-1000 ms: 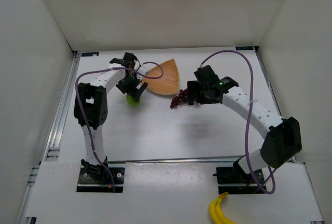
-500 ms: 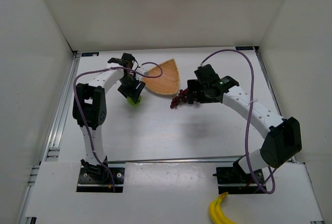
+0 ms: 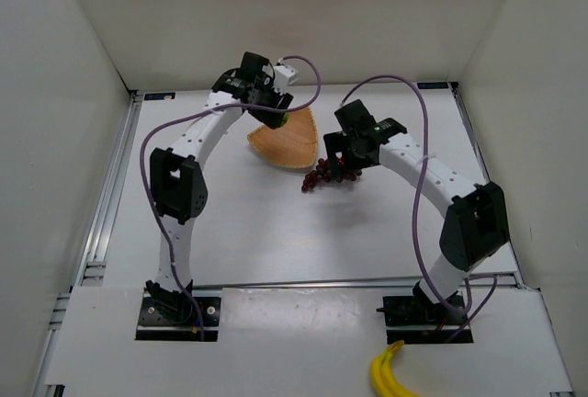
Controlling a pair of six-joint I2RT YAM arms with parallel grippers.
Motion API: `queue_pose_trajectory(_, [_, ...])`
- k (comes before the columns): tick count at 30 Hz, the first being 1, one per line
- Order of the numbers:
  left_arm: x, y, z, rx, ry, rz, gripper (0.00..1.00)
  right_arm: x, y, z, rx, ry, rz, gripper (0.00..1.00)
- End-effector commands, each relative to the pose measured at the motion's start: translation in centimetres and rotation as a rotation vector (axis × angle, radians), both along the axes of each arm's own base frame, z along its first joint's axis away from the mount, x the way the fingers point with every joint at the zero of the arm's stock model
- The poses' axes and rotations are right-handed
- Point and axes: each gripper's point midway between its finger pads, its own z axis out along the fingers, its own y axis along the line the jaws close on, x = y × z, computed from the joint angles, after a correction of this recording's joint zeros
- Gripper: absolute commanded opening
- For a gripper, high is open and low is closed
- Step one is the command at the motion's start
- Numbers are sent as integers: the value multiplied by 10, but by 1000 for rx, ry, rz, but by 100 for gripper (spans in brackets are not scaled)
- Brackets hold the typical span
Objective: Place and organize the fake fruits in the fruit bowl
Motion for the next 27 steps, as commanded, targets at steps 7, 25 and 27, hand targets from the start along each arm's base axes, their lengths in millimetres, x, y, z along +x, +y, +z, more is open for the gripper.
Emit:
queue_pose_trajectory(7, [21,-29,-26,-34,26,4,70,17,-11,1,-227,7,237,100])
queue_pose_trajectory(25, [-39,114,76,94,-79,290,100,61,33,-75,-476,7,653,100])
queue_pose_trajectory(27, [-53,135,69,103,-41,336,100,71,38,-80,-480,-17,641,100])
